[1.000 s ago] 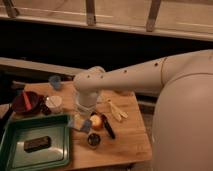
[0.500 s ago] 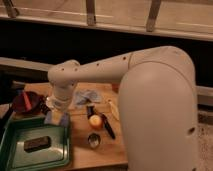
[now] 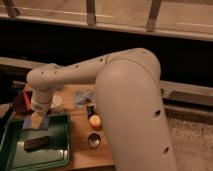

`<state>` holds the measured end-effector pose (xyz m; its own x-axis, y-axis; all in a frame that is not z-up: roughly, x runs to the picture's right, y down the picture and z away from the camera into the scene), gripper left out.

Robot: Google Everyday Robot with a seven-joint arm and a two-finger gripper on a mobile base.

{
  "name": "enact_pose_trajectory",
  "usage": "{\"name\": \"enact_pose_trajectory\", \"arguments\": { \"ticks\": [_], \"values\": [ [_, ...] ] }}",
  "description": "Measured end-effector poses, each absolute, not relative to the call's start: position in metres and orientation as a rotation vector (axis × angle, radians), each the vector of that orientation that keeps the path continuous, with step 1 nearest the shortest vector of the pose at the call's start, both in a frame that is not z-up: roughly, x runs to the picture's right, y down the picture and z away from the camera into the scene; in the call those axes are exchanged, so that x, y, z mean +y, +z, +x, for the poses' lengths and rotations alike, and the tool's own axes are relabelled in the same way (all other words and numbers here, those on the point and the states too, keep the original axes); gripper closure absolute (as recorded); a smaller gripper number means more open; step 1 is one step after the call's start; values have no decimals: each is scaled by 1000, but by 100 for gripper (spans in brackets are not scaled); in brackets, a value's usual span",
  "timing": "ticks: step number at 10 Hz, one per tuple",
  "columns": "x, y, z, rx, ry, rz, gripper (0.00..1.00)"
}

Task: Place sponge in tray

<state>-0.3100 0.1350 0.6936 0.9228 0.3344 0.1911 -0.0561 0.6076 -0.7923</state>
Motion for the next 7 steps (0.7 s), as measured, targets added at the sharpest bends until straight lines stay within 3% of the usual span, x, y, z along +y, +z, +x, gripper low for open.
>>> {"name": "enact_pose_trajectory", "arguments": {
  "ticks": [2,7],
  "values": [
    [135,697,-302,-352,256,-890,93],
    [117,735,-268,-381,273,-899,41]
  ]
}}
